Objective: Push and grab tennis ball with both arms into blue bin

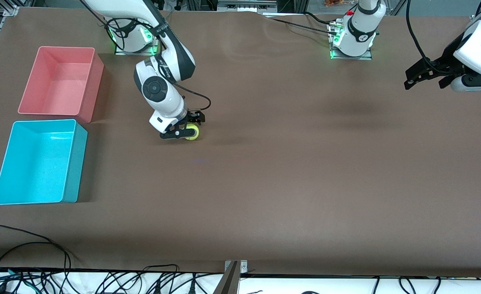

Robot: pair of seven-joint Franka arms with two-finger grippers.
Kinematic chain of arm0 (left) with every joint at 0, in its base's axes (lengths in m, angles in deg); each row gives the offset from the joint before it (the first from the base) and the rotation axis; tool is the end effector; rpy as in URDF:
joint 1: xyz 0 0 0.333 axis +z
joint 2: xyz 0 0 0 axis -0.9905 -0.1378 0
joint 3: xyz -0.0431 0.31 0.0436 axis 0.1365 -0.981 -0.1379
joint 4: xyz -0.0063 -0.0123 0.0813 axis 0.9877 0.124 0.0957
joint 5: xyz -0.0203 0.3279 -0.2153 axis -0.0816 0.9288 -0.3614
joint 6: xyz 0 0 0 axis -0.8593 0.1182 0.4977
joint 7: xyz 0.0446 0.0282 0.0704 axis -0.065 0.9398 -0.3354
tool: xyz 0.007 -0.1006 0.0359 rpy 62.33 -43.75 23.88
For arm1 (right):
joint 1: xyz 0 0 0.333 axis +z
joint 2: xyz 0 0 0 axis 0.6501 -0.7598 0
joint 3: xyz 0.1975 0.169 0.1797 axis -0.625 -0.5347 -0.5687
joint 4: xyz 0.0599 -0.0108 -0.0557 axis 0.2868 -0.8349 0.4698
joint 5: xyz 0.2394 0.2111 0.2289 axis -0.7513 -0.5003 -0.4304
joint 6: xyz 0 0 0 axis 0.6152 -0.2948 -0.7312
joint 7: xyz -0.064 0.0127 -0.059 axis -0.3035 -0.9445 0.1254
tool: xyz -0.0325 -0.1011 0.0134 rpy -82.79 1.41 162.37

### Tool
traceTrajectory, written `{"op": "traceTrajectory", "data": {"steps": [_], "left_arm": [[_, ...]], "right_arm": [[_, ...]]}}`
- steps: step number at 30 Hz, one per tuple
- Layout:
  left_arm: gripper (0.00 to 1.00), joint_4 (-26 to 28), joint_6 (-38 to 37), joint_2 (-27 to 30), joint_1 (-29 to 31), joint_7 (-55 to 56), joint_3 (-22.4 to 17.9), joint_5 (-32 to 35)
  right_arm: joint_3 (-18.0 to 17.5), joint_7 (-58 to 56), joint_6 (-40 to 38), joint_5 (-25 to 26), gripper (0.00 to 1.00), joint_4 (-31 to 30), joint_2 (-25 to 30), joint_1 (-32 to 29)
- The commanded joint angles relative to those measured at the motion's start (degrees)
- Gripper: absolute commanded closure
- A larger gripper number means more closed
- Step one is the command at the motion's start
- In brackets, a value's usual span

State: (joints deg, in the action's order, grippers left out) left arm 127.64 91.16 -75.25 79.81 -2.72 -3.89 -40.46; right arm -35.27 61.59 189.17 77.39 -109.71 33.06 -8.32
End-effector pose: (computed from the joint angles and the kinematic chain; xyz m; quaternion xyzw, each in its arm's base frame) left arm 0.5126 -0.0403 0.6181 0.9989 0.0373 -0.0218 0.0163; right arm 0.4838 0.3106 0.2254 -0.9972 -0.0510 0.0474 0.0273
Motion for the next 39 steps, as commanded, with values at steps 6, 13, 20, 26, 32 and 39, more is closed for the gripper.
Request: {"op": "traceTrajectory", "data": {"steps": [6, 13, 20, 26, 32, 39], "left_arm": [[0.00, -4.6, -1.4, -2.9, 0.2, 0.9, -0.2, -0.7], [0.00, -7.4, -1.4, -5.8, 0.2, 0.6, -0.2, -0.7], [0.00, -9.1, -1.4, -5.8, 1.0, 0.1, -0.2, -0.9], [0.00, -9.1, -1.3, -5.9, 1.4, 0.4, 0.0, -0.9], [0.00, -9.1, -1.2, -6.1, 1.5, 0.3, -0.2, -0.9], [0.00, -9.2, -1.2, -6.4, 1.6, 0.4, -0.1, -0.7]], "right_arm": [[0.5, 0.7, 4.6, 0.2, 0.00, 0.3, -2.9, 0.4], [0.5, 0.6, 7.3, 0.2, 0.00, 0.4, -4.4, 0.4], [0.5, -0.8, 7.5, 1.4, 0.21, 0.5, -4.4, 0.4], [0.6, -2.4, 6.9, 2.8, 0.45, 1.4, -4.3, 0.3], [1.4, -2.8, 3.1, 2.8, 0.50, 3.2, -3.1, -0.2], [4.5, -3.2, -8.8, 2.7, 0.48, 10.1, -1.1, -0.2]]}}
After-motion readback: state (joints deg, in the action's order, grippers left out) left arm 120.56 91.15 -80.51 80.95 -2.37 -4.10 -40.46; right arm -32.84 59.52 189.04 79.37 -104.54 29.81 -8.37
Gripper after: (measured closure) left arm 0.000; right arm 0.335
